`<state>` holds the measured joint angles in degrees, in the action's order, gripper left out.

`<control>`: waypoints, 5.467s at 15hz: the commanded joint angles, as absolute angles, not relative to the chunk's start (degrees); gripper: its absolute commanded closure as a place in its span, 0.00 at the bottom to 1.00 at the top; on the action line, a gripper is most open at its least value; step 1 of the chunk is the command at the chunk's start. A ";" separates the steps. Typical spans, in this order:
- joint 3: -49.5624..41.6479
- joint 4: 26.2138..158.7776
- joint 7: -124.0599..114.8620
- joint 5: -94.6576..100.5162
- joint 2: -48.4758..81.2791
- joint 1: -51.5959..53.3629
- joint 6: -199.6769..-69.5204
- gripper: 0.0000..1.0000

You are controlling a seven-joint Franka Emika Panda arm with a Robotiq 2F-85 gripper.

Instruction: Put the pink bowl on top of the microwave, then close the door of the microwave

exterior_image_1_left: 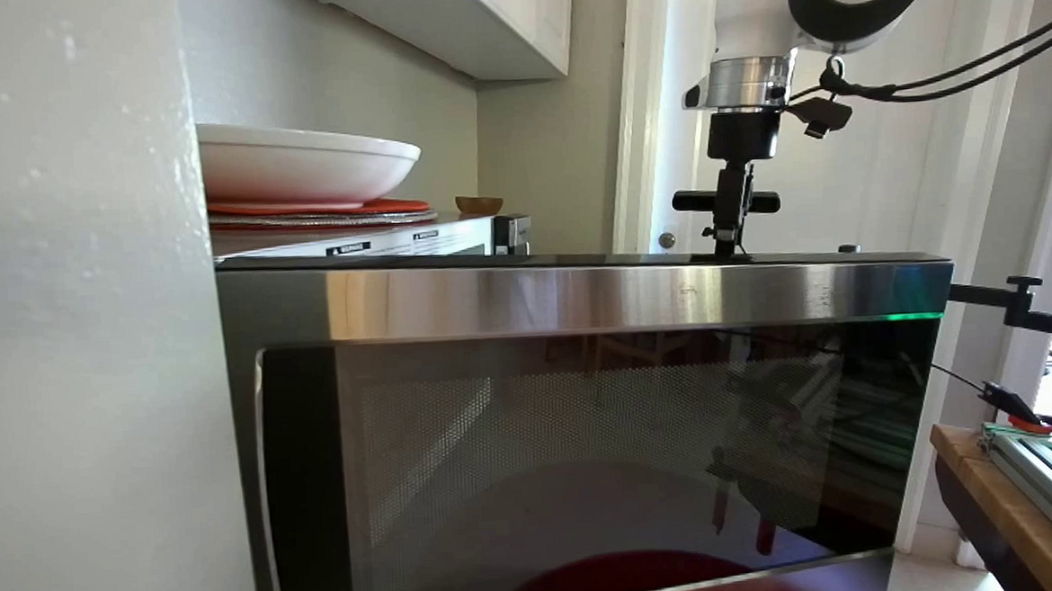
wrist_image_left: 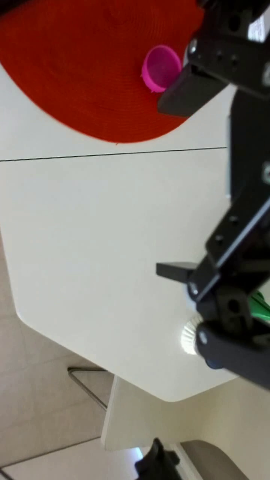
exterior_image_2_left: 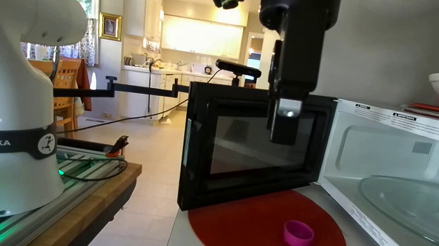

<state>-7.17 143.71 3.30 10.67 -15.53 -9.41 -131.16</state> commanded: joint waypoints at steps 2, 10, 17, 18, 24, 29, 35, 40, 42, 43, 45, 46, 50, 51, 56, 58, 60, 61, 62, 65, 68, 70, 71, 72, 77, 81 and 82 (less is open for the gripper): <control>-8.81 145.73 8.27 2.40 -13.61 -6.54 -140.91 0.00; -10.11 150.82 26.82 -23.44 -9.21 1.97 -154.61 0.00; -8.70 150.97 27.37 -23.65 -8.16 1.38 -153.94 0.00; -9.42 150.84 29.74 -25.60 -7.96 1.60 -153.37 0.00; -9.55 148.17 40.90 -36.42 -2.97 4.40 -154.21 0.00; -8.22 144.35 50.69 -45.00 2.99 6.09 -154.97 0.00; -5.33 141.43 56.65 -46.67 11.69 6.24 -160.80 0.00; -1.68 137.74 55.38 -47.57 17.36 5.95 -166.89 0.00; -0.53 136.56 55.35 -47.37 19.18 5.69 -167.72 0.00; -0.17 135.97 55.24 -47.09 20.18 5.61 -168.18 0.00; 0.44 134.86 55.43 -46.90 21.98 5.29 -168.76 0.00; 0.62 134.47 55.37 -46.77 22.68 5.19 -169.30 0.00; 1.70 132.34 55.65 -47.38 25.55 4.00 -170.54 0.00; 1.82 132.01 55.41 -47.18 26.05 3.88 -170.69 0.00; 3.06 130.93 55.21 -47.15 28.11 2.96 -170.96 0.00; 3.33 130.73 55.08 -47.00 28.74 2.75 -171.00 0.00; 3.50 130.62 55.02 -46.90 29.24 2.59 -171.08 0.26; 3.69 130.61 55.08 -46.92 29.38 2.39 -171.16 0.34; 3.83 130.63 55.10 -46.90 29.50 2.20 -171.30 0.44; 3.60 130.82 54.75 -46.59 28.91 2.07 -171.68 0.63; 2.45 131.88 53.70 -46.13 26.66 2.00 -171.19 0.64; 1.08 132.79 52.98 -45.77 24.79 1.96 -170.68 0.64; 0.30 133.25 52.69 -45.69 23.99 1.81 -170.38 0.64; -0.95 133.70 52.06 -45.16 23.16 2.13 -169.96 0.64; -5.37 137.48 52.05 -43.42 14.95 2.21 -163.57 0.64; -7.91 137.53 51.74 -39.26 5.83 1.78 -153.70 0.64; -8.37 136.78 51.91 -38.23 4.07 1.54 -151.48 0.64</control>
<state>-7.09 135.91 53.06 -41.90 9.47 1.97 -157.35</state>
